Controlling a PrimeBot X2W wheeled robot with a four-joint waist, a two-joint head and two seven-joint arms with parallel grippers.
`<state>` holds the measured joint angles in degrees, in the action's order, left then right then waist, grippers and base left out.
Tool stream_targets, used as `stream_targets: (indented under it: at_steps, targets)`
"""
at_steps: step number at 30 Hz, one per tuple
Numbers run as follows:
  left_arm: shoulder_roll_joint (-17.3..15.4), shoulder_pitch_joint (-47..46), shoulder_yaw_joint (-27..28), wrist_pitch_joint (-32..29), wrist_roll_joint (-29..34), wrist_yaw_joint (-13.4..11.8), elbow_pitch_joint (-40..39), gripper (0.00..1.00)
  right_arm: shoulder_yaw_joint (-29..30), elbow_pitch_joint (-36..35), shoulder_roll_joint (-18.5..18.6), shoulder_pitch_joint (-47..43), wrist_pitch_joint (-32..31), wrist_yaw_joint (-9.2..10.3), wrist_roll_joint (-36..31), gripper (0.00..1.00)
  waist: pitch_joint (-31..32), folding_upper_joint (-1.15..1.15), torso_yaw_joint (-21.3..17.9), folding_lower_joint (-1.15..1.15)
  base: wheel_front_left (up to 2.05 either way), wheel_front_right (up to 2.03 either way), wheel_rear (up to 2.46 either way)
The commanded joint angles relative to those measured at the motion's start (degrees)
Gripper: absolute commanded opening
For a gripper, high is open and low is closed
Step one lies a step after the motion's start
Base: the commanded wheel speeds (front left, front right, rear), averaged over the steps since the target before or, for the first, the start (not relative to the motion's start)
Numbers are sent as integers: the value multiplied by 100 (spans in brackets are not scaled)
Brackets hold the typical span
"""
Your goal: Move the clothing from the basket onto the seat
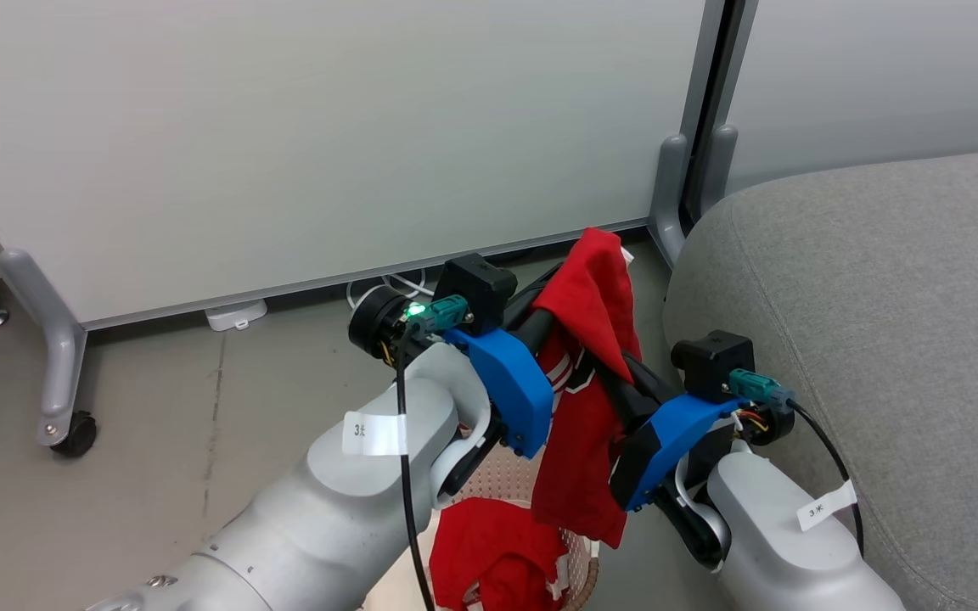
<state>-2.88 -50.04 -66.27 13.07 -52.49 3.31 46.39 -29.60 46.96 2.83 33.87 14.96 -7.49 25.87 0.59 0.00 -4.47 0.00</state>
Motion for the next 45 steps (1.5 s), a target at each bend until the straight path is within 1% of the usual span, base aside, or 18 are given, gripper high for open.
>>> stream_targets:
  at_steps: [1,6,11,13,14,21,27,30,39,45]
  targets:
    - [-1,-103,-21,66,-32,-24,10,100,-1,-33,10,67,31,-1,26,0,-3,0,-7,0,0,0,0]
    - [-1,64,45,182,44,-6,29,100,61,-132,10,38,33,-1,2,0,-2,0,-36,0,0,0,0]
    - [-125,280,266,218,228,10,-130,100,127,-191,10,3,34,-1,-39,0,-1,0,-40,0,0,0,0]
    - [-301,623,580,217,459,-40,-470,100,201,-229,10,-33,34,-1,-79,0,-12,0,-31,0,0,0,0]
    - [-301,623,580,217,459,-40,-470,100,201,-229,10,-33,34,-1,-79,0,-12,0,-31,0,0,0,0]
    - [-693,1582,1278,220,1110,-90,-1372,100,387,-298,10,-117,34,-1,-125,0,-50,0,6,0,0,0,0]
    - [-978,2408,1947,219,1628,-39,-2091,100,516,-335,10,-147,34,-1,-152,0,-67,0,11,0,0,0,0]
    - [-1083,2803,2239,215,1836,-30,-2300,100,556,-354,9,-175,34,-1,-182,0,-69,0,0,0,0,0,0]
    - [-1202,3678,3058,216,2337,87,-2738,100,620,-327,9,-177,34,-1,-206,0,-83,0,-34,0,0,0,0]
    - [-1048,3915,3393,216,2567,164,-2794,100,656,-315,9,-191,34,-1,-204,0,-73,0,-36,0,0,0,0]
